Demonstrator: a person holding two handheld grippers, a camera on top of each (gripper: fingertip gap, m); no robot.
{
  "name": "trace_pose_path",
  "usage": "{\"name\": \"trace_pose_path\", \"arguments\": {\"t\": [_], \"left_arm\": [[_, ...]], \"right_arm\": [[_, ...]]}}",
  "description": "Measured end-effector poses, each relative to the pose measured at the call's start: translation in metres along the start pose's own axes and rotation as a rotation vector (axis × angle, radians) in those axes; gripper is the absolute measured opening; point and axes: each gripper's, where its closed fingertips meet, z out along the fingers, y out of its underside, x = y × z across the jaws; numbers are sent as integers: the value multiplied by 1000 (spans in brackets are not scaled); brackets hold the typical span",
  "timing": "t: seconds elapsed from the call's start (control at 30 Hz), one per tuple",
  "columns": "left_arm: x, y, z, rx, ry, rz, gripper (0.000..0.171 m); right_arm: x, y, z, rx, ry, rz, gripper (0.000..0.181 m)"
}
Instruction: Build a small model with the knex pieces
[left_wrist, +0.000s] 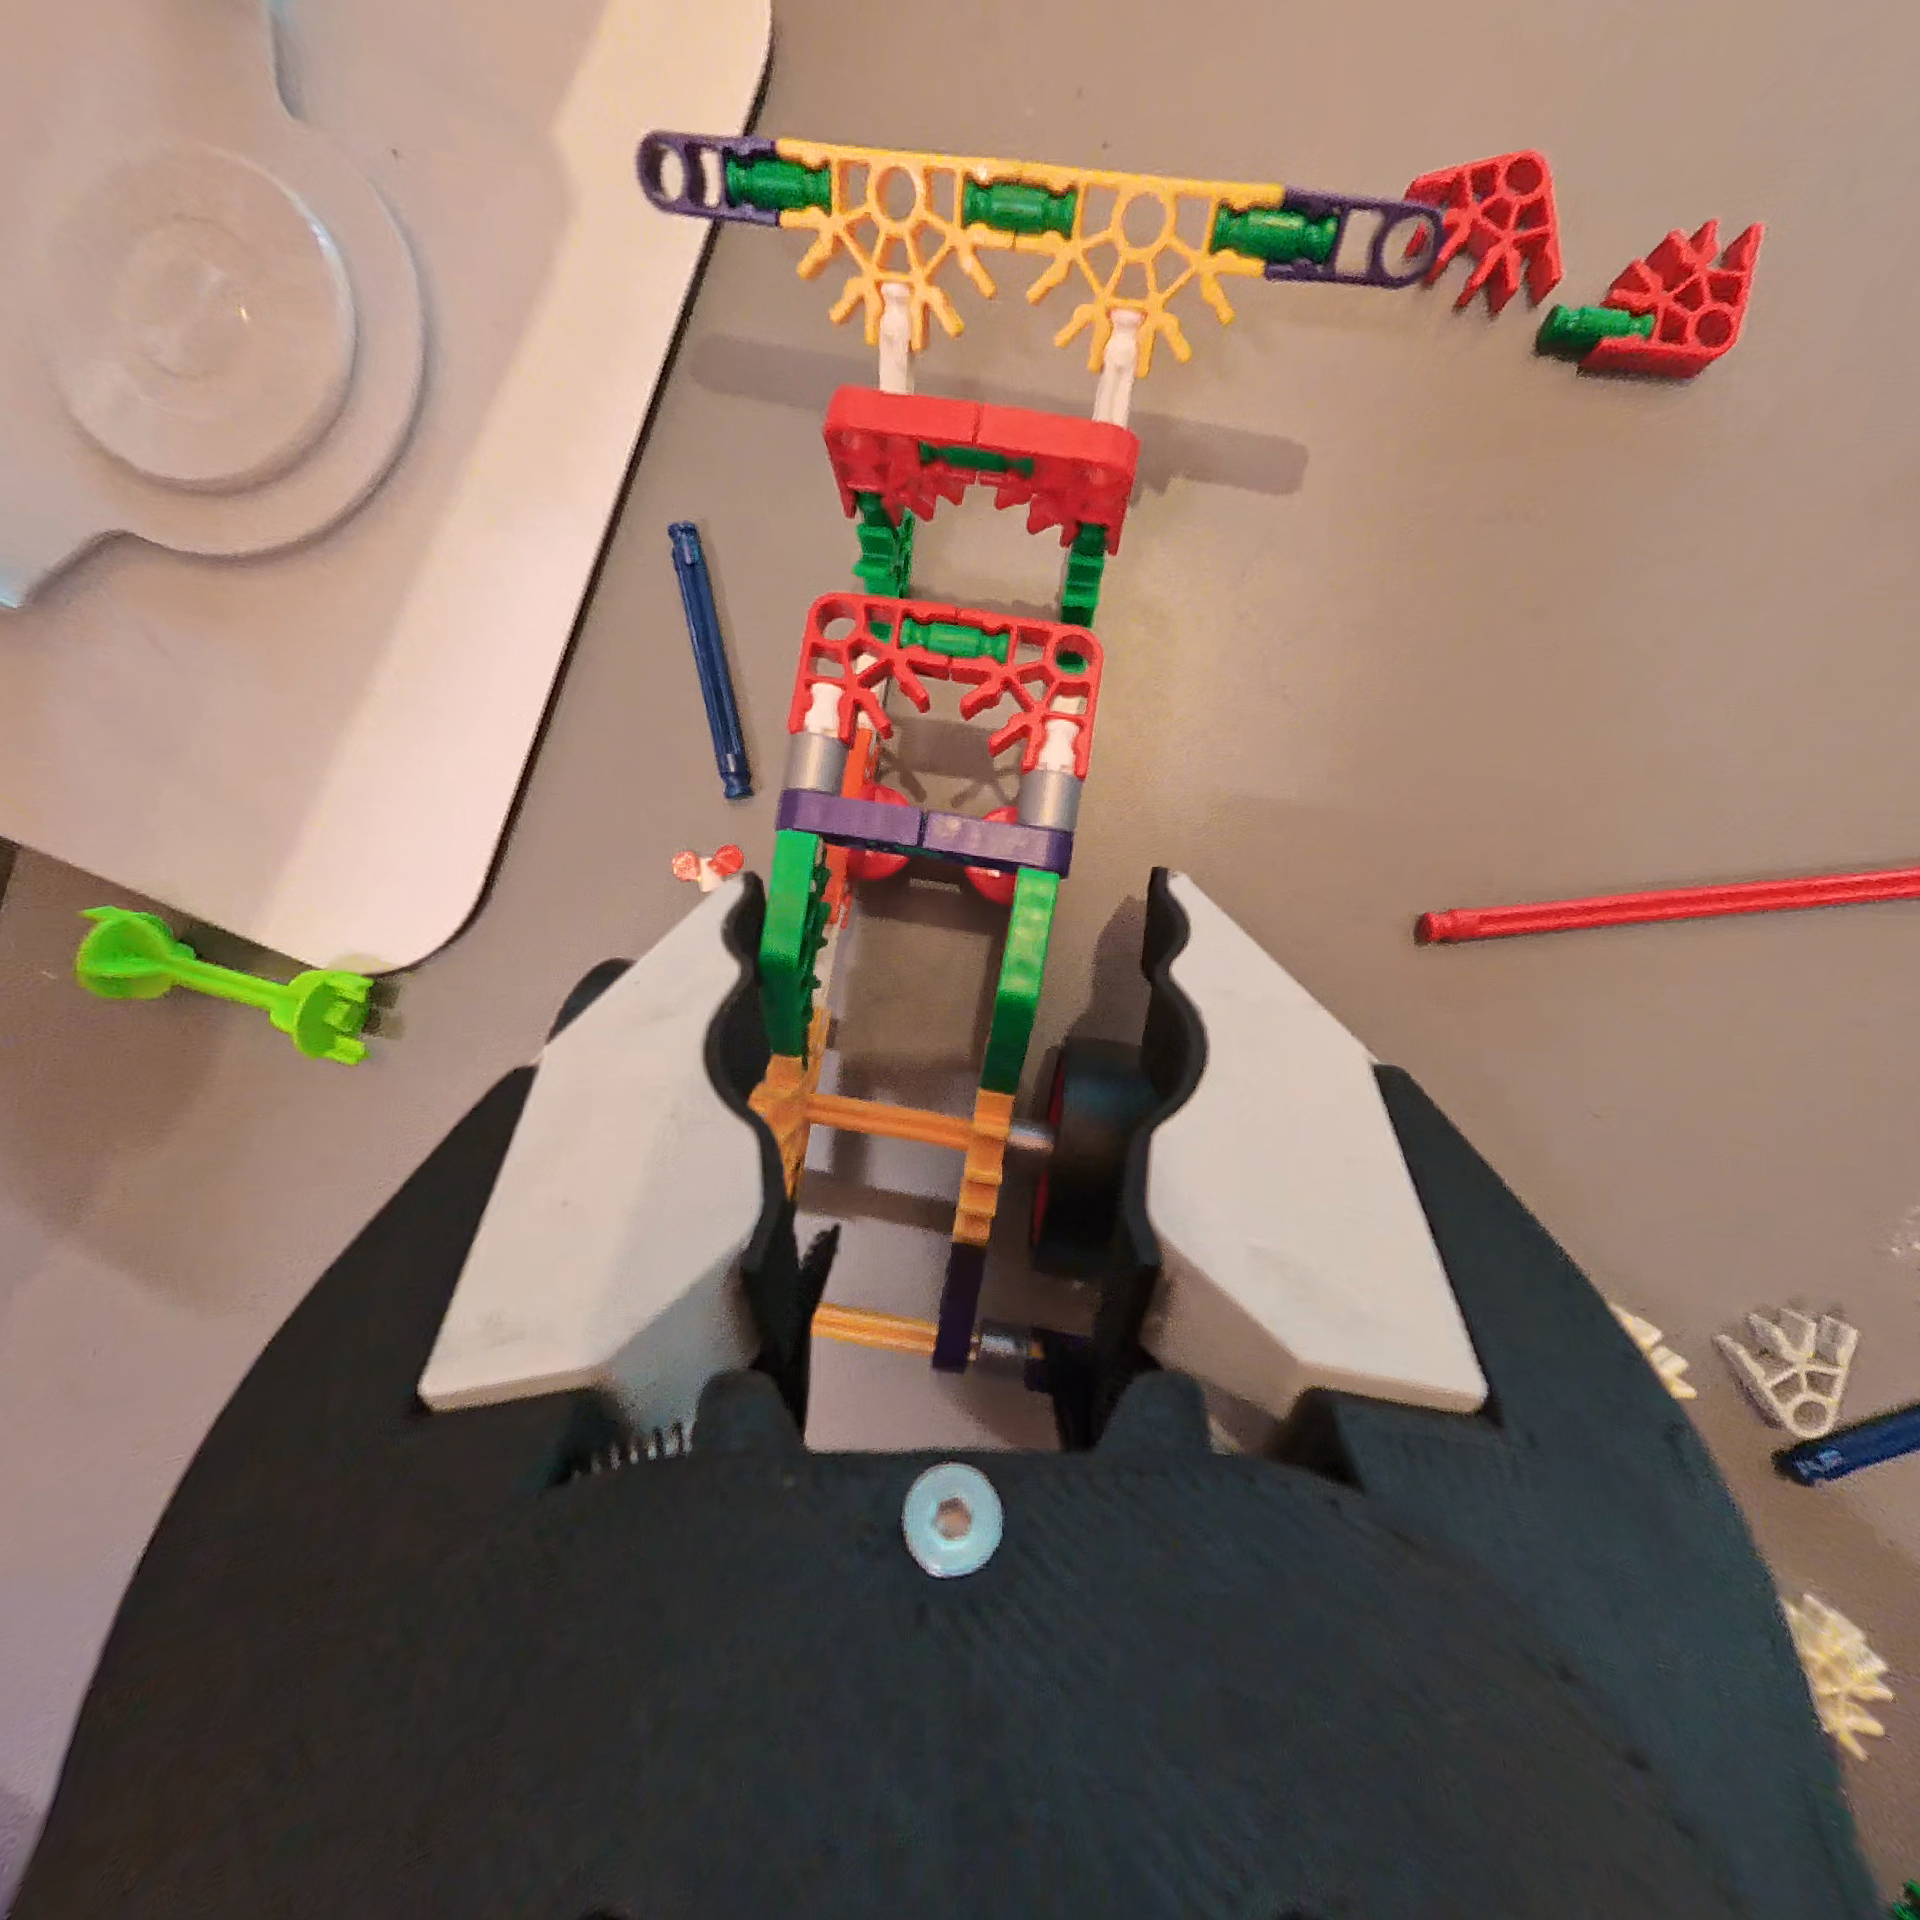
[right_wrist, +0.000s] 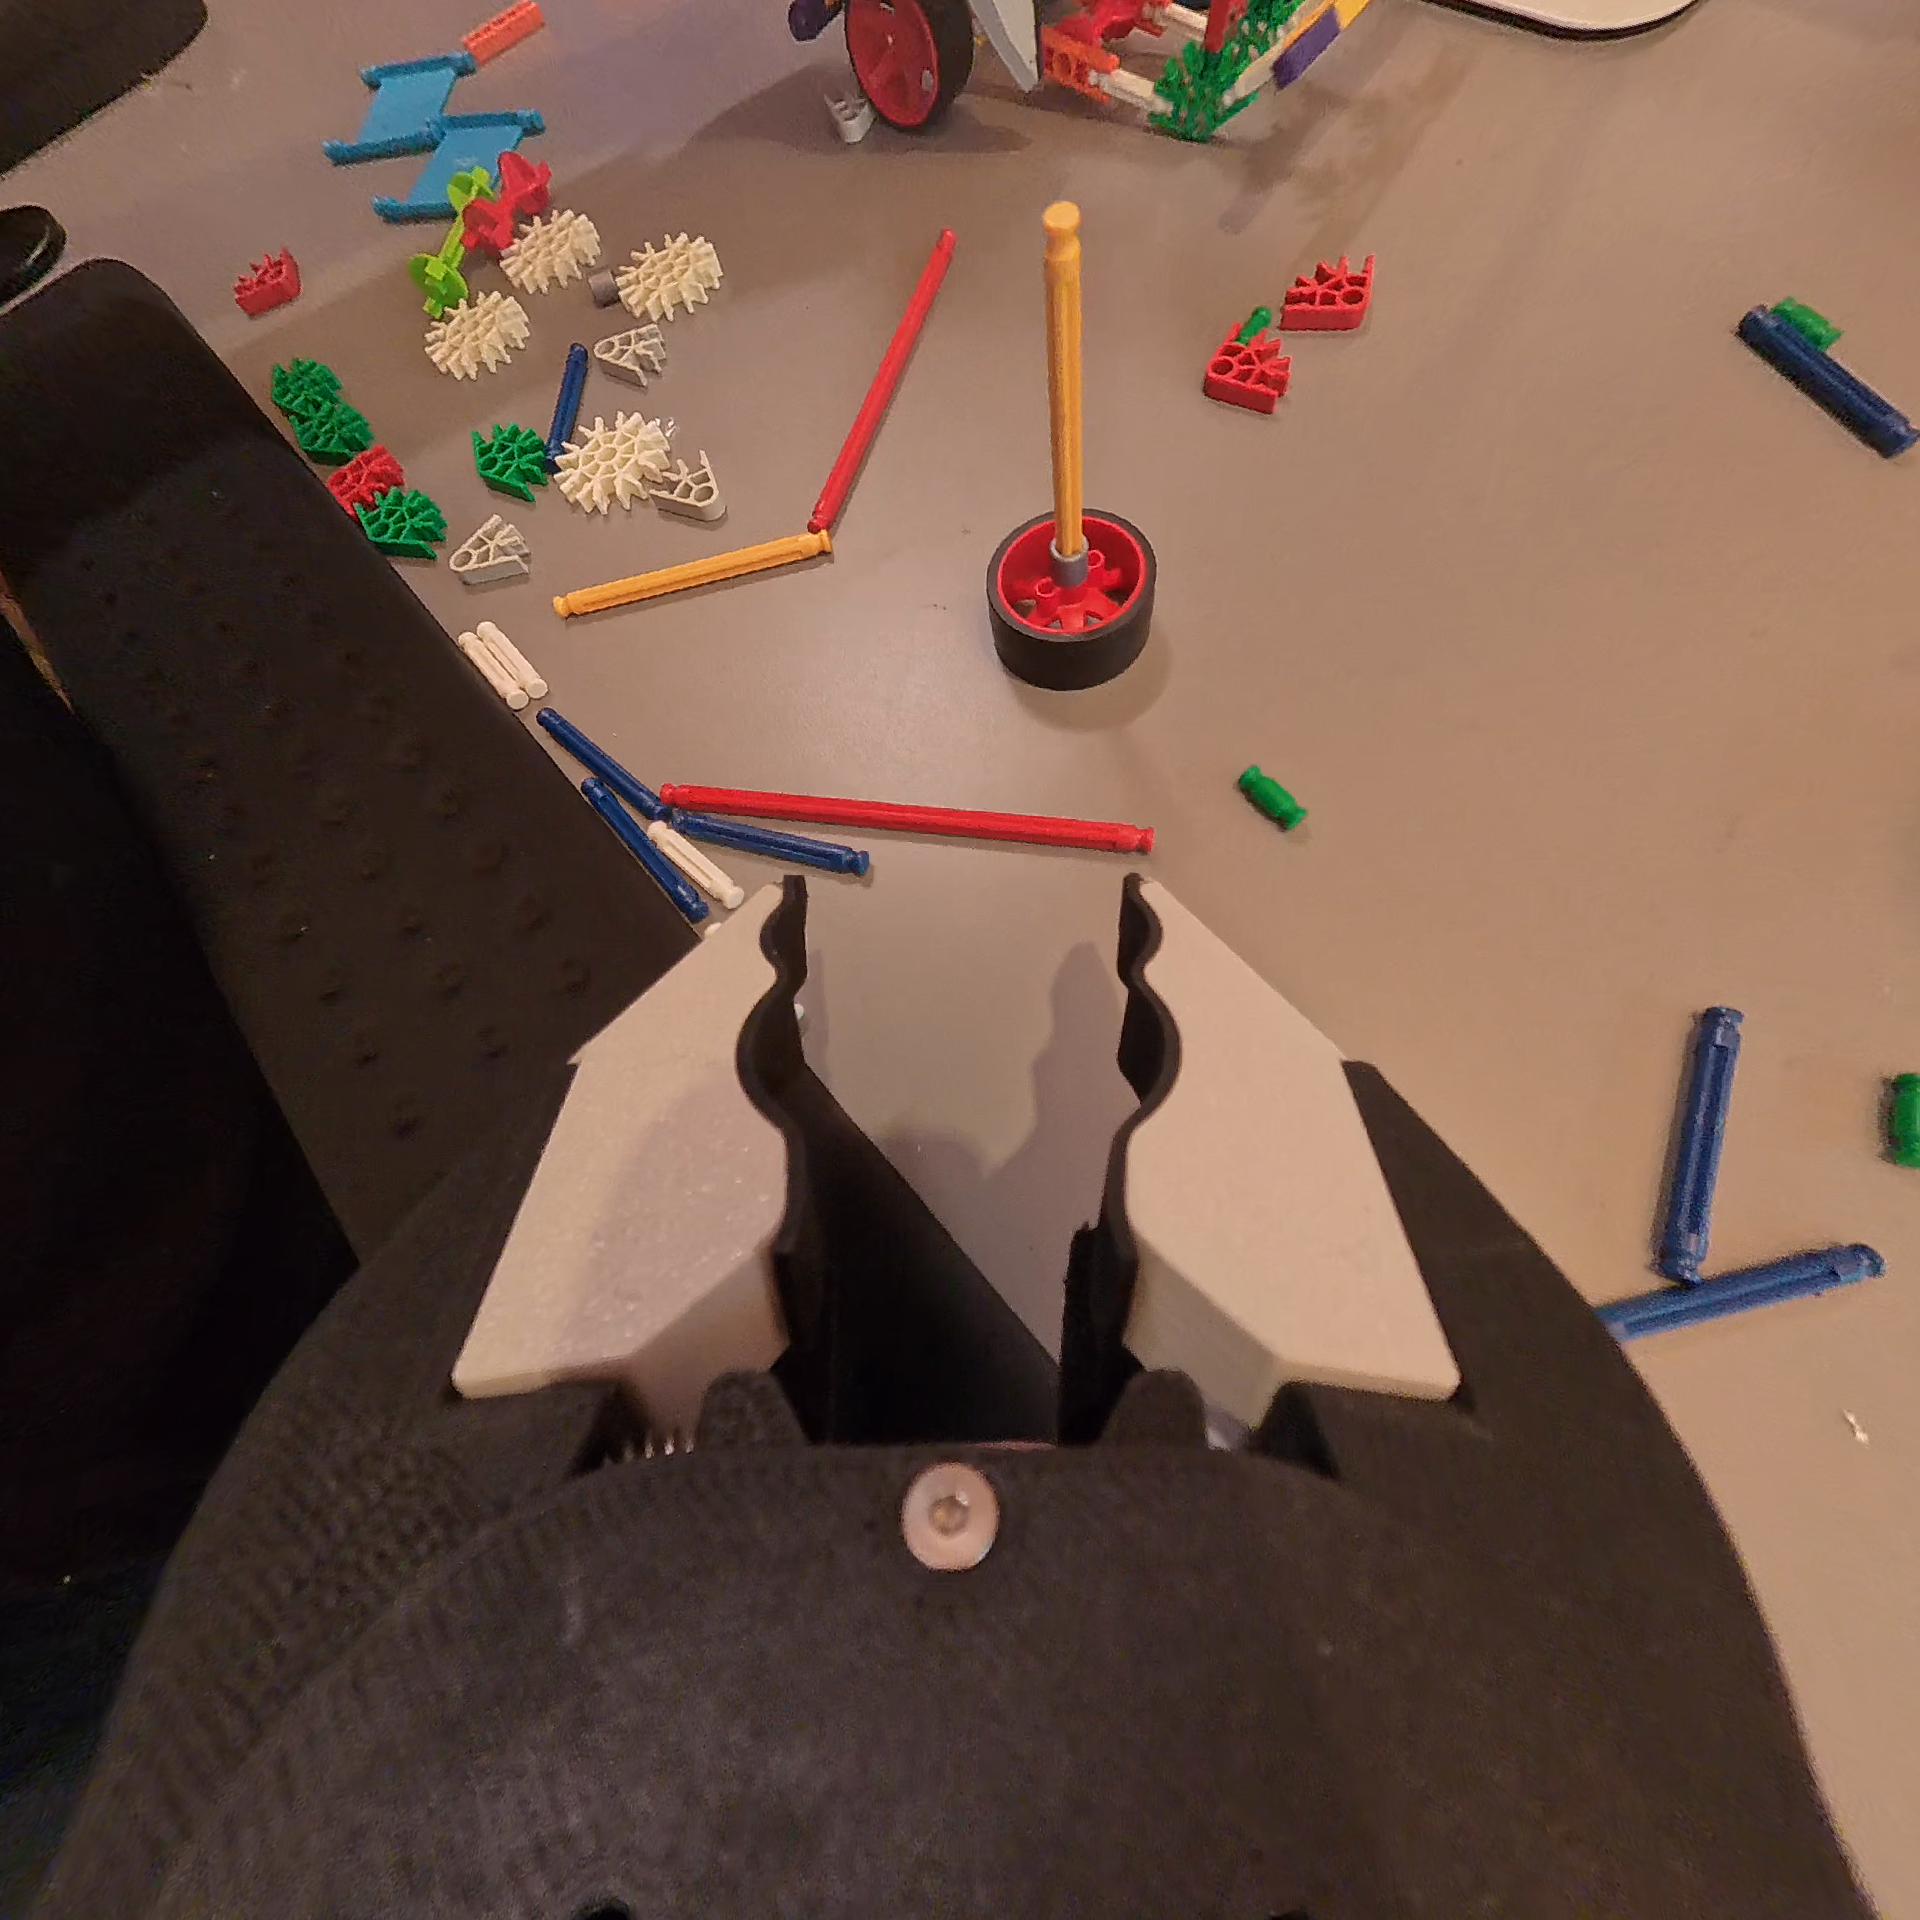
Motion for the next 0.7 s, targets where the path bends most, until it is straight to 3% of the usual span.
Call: {"name": "trace_pose_path", "arguments": {"t": [0.13,0.33,0.7], "left_arm": [[6,-3,-10,47,16,-11,53],[17,17,-32,46,1,-36,52],[41,90,-107,73,-75,-180,51]], "right_arm": [[6,0,-5,20,1,9,58],[14,-6,-4,26,-20,-14,58],[16,-15,7,12,-93,-66,58]]}}
